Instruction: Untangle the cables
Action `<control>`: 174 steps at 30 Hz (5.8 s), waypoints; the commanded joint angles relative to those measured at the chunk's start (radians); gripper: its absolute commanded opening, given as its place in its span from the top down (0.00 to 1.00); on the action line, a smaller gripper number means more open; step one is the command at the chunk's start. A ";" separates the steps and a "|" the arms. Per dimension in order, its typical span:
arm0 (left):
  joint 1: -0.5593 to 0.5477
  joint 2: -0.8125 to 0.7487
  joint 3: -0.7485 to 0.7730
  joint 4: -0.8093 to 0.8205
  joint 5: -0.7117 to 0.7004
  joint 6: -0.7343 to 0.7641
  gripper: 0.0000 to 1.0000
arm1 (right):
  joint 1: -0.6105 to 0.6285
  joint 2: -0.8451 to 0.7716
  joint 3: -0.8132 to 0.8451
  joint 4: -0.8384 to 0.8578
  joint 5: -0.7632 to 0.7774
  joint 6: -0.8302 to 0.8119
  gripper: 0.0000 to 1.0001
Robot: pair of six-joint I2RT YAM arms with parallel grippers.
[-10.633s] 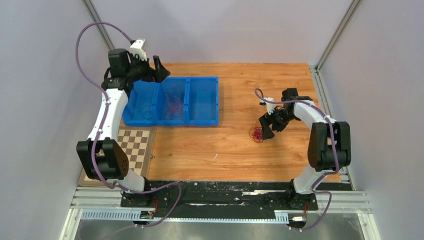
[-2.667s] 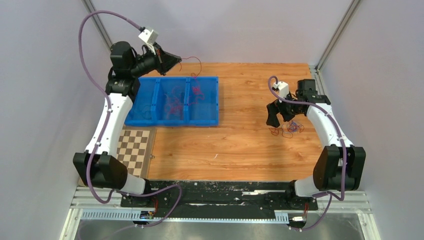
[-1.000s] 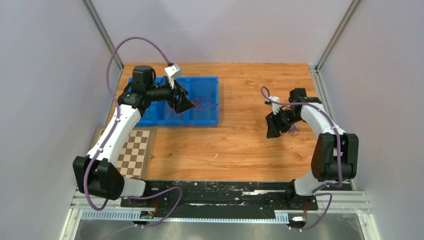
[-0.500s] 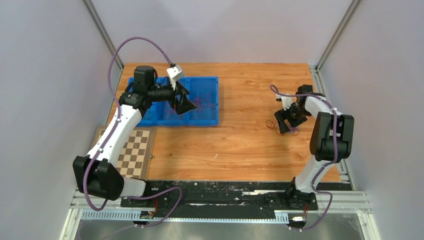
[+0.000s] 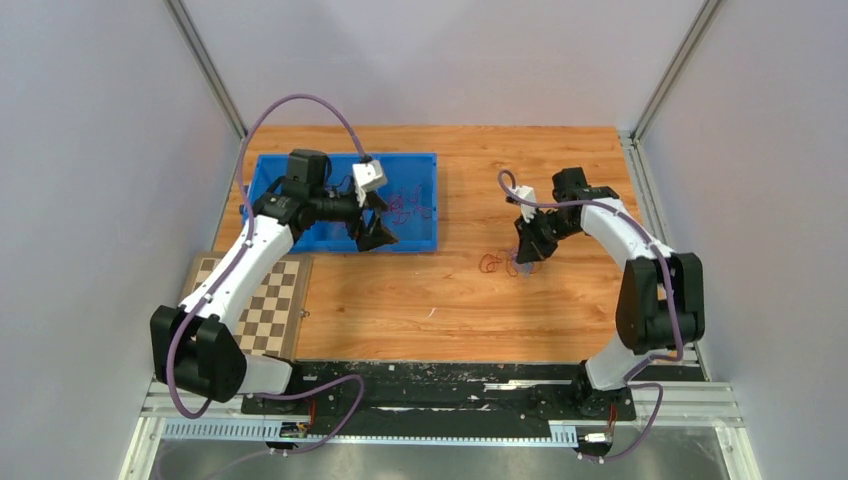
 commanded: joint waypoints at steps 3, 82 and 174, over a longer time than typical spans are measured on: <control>-0.133 -0.036 -0.080 0.059 0.006 0.107 0.04 | 0.126 -0.171 0.070 -0.004 -0.243 0.132 1.00; -0.241 -0.072 -0.357 0.181 -0.088 -0.125 1.00 | 0.328 0.005 -0.211 0.281 0.191 0.269 0.90; -0.240 -0.008 0.041 0.350 0.042 -0.606 0.96 | 0.293 -0.149 0.530 0.037 -0.435 0.387 1.00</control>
